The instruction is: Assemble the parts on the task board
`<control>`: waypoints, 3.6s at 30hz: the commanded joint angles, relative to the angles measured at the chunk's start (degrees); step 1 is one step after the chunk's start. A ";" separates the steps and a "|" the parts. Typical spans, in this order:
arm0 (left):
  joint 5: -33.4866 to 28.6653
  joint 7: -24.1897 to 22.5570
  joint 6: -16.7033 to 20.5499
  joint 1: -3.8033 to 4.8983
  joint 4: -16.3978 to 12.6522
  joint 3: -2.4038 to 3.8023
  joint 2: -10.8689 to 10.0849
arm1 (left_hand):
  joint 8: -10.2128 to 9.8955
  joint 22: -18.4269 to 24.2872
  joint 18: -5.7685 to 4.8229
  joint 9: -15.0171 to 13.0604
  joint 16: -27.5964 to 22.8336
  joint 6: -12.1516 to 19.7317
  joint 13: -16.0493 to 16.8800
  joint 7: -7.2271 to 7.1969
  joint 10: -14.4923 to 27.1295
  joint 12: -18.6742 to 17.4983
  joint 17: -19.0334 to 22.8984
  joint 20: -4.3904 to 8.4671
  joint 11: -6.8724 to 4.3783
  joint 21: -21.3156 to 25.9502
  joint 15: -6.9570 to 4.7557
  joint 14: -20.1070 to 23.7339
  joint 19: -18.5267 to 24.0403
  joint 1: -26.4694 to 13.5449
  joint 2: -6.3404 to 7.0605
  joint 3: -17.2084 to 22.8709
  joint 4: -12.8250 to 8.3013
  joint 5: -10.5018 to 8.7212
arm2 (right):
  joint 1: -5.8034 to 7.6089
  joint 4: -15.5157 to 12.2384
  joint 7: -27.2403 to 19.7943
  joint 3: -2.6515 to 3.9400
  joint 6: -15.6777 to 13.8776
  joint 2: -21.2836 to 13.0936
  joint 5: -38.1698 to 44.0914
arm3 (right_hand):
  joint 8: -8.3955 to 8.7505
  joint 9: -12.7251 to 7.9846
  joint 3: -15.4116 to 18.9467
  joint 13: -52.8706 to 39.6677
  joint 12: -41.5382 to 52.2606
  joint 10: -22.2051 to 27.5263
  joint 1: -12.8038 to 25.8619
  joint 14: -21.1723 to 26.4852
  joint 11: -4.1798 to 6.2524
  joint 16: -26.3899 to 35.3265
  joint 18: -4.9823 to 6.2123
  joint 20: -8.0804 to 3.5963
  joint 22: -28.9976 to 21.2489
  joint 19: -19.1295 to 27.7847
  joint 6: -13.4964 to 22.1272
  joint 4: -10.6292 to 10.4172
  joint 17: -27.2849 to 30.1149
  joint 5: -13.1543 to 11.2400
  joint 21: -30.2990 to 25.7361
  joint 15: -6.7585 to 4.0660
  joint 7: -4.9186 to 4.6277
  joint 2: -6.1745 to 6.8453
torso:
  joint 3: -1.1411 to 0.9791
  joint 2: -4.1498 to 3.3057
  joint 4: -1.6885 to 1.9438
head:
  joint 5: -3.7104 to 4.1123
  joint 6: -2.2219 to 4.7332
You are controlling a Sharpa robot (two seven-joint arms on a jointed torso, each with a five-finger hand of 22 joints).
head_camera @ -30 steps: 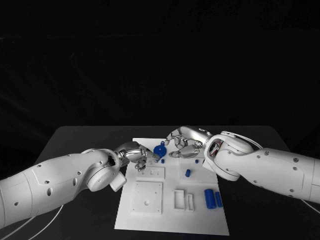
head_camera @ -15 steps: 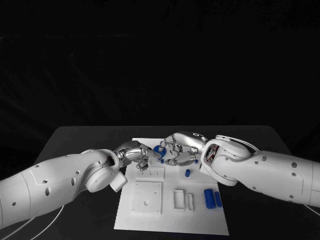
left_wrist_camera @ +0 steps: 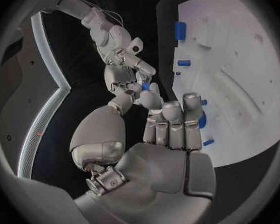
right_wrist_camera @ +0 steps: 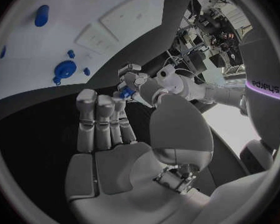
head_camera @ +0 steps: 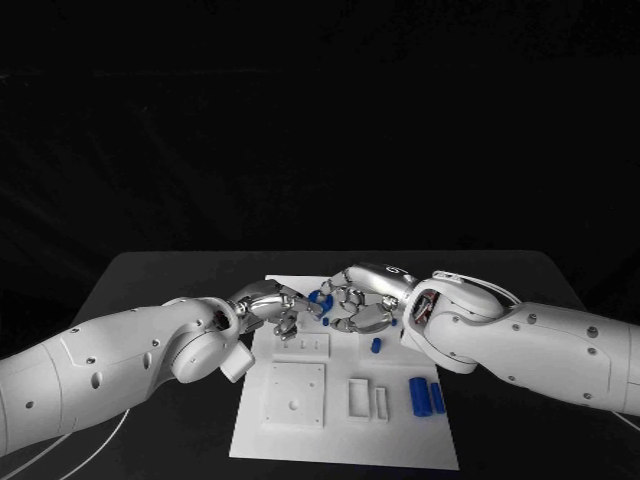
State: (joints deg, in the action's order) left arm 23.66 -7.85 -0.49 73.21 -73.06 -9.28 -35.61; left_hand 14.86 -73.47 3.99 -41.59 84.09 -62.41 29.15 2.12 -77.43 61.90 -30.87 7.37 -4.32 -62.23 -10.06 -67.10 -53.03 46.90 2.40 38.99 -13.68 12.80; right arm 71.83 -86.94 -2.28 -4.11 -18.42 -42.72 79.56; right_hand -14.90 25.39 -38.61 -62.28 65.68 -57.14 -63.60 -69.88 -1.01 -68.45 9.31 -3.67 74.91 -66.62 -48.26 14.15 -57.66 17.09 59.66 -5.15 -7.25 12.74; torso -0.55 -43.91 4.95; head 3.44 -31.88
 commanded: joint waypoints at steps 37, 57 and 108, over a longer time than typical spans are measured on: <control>-5.16 2.57 3.34 0.03 0.77 0.01 0.11 | 0.36 -0.37 -1.15 -0.79 0.25 -0.42 -0.07 0.02 0.84 0.11 0.01 7.14 -0.03 0.54 -0.36 0.52 0.64 3.85 -4.81 0.13 -0.56 2.43 | -0.36 -0.80 1.81 -0.74 -0.42 0.53 5.62 | -1.16 0.08 -1.91 0.53 0.88 -0.05 1.14 -0.20 -1.16 -0.39 5.69 0.03 1.01 -0.44 -1.46 -1.88 -0.33 -1.36 0.64 1.03 -1.41 0.93 | 0.02 -0.03 -0.03 | -0.16 0.20; 15.71 16.08 13.67 0.07 -0.34 -0.08 1.03 | 1.10 -0.60 -1.07 -1.94 0.35 -2.20 -0.53 -0.77 -0.02 -0.12 0.28 7.47 -0.82 0.36 -1.12 -0.34 -0.40 5.08 -2.92 0.39 -1.18 6.71 | -0.20 8.26 3.82 1.48 -6.80 -0.22 3.64 | -0.33 -0.46 -1.65 1.04 0.86 0.61 2.07 0.13 -1.68 0.10 5.69 0.17 0.77 -0.26 0.00 -3.36 -0.10 0.27 0.07 1.55 -1.94 2.75 | -0.14 0.03 -0.02 | -0.33 0.26; 38.45 29.61 17.05 0.04 6.55 -4.46 10.01 | 1.80 -0.82 -0.49 -3.07 0.42 -6.69 -0.93 -2.22 -2.76 -0.44 0.73 8.20 -2.23 -0.17 -2.33 -3.61 -3.49 5.76 1.01 0.16 -0.87 14.82 | 2.85 16.19 3.87 5.35 -7.09 1.57 1.21 | -0.48 -0.50 -1.78 1.44 0.94 0.73 1.91 0.16 -1.65 0.32 5.69 0.24 0.76 -0.27 -0.19 -3.83 0.05 2.12 -0.19 1.51 -1.90 3.33 | -0.34 0.66 0.21 | -0.49 -1.48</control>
State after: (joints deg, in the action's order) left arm 61.77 21.94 16.64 73.26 -66.52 -13.77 -25.77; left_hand 16.06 -74.19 3.99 -42.79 84.31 -65.90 28.16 0.88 -80.10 61.24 -30.21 8.39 -6.07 -62.12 -9.51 -68.10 -56.12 50.11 5.60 39.16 -14.48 24.42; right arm 74.65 -70.62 1.68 1.19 -25.55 -41.21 80.70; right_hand -15.41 24.95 -40.41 -60.93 66.32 -56.74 -61.71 -69.68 -2.45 -68.45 9.39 -3.58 74.91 -66.73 -48.09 10.75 -57.67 18.94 59.67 -4.06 -8.46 15.39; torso -0.87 -43.29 5.19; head 2.95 -33.33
